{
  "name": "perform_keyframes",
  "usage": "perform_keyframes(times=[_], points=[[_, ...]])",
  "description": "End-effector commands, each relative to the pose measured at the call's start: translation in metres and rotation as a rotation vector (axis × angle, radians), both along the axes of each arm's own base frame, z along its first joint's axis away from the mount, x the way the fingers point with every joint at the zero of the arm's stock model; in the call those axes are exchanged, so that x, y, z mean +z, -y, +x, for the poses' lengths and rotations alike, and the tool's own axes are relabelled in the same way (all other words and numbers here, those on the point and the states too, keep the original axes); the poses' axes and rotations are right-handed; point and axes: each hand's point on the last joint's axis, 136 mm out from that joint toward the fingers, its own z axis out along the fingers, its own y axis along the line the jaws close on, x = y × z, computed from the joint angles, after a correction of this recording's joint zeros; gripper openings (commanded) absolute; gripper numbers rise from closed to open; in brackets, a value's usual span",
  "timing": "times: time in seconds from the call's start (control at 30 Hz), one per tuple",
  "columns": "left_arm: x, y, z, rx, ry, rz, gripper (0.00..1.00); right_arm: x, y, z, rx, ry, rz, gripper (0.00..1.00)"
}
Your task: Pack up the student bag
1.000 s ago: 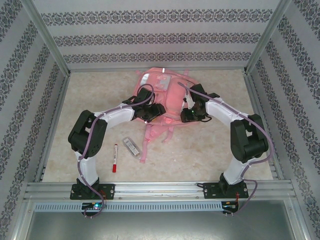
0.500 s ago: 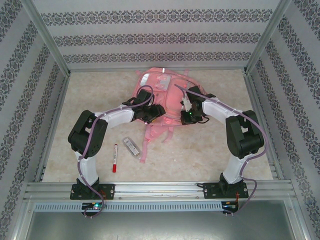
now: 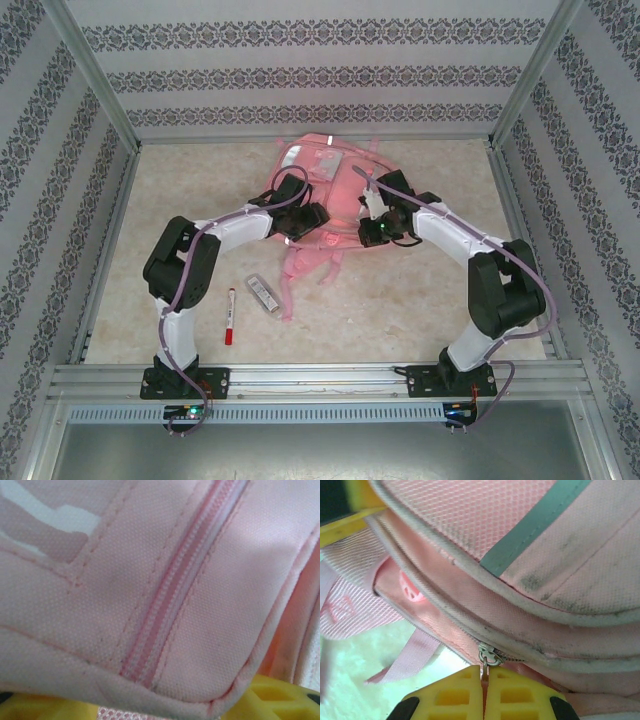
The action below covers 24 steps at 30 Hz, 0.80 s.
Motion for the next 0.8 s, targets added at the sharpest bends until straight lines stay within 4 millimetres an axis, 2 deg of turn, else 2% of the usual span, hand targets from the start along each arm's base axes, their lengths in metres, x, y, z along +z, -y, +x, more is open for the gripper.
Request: perform_keyframes(times=[0.0,0.03,0.13,0.2,0.27,0.43,0.57,0.67,0.77], points=[[-0.018,-0.033,0.017,0.143,-0.008,0.134,0.56,0.017,-0.021,-0.012,0.074,0.045,0.065,0.0],[-0.02,-0.038,0.018,0.153,-0.013,0.167,0.53,0.016,-0.02,-0.013,0.066,0.051,0.051,0.0],[-0.023,-0.045,0.02,0.131,-0.004,0.235,0.29,0.008,-0.01,-0.015,0.013,0.046,-0.003,0.0],[-0.022,-0.05,0.021,0.113,0.013,0.269,0.12,-0.002,0.004,-0.017,-0.027,0.045,-0.078,0.0],[-0.015,-0.056,0.022,0.097,0.037,0.29,0.01,-0.01,0.019,-0.019,-0.057,0.046,-0.154,0.0],[0.008,-0.063,0.029,0.043,0.063,0.221,0.0,-0.019,0.053,-0.02,-0.153,0.071,-0.287,0.0],[0.016,-0.069,0.037,-0.047,0.058,0.166,0.0,-0.017,0.075,-0.013,-0.26,0.077,-0.273,0.0],[0.009,-0.083,0.046,-0.088,0.048,0.141,0.0,-0.012,0.077,-0.008,-0.269,0.083,-0.249,0.0],[-0.002,-0.103,0.065,-0.09,0.008,0.125,0.0,-0.005,0.068,-0.005,-0.231,0.091,-0.211,0.0]])
